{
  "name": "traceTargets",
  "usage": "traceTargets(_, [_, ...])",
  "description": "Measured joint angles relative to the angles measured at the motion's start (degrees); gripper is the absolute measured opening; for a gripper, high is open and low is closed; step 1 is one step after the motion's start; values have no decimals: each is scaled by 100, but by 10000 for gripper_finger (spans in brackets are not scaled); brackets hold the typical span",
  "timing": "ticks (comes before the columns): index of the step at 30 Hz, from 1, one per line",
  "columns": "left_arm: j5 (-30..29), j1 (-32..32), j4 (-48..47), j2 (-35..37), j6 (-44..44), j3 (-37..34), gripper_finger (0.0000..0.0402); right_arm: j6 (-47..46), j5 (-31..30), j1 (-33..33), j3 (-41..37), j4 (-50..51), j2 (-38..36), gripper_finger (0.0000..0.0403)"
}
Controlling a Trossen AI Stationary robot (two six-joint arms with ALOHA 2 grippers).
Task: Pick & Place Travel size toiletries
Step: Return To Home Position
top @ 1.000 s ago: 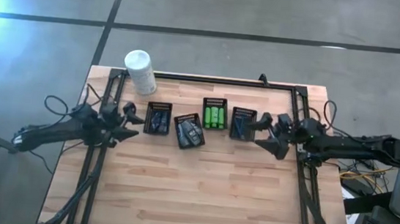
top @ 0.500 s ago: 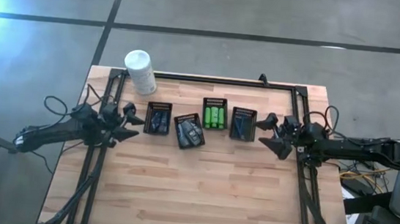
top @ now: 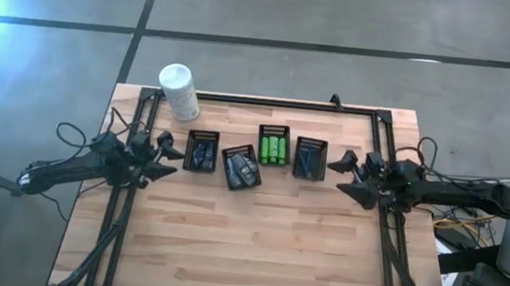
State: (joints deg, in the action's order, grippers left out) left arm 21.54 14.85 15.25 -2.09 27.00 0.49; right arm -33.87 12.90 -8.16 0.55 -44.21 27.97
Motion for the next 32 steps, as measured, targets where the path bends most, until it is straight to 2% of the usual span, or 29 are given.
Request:
traceTargets(6, [-2,0,-35,0,0,0,245,-3,5,559,-4,1550,-1492,379])
traceTargets(14, [-2,0,-42,0,0,-2,245,-2,14,756,-4,2152,-2570,379])
traceTargets(20, [-2,0,-50,0,0,-2,245,-2,12,756,-2,2183,-2794,380])
traceTargets(29, [-1,0,-90,0,0,-4,245,6,16,756,-4,3456,-2794,379])
traceTargets(32, [-2,2,-90,0,0,-4,245,375,33,756,-4,3871,-2793,379])
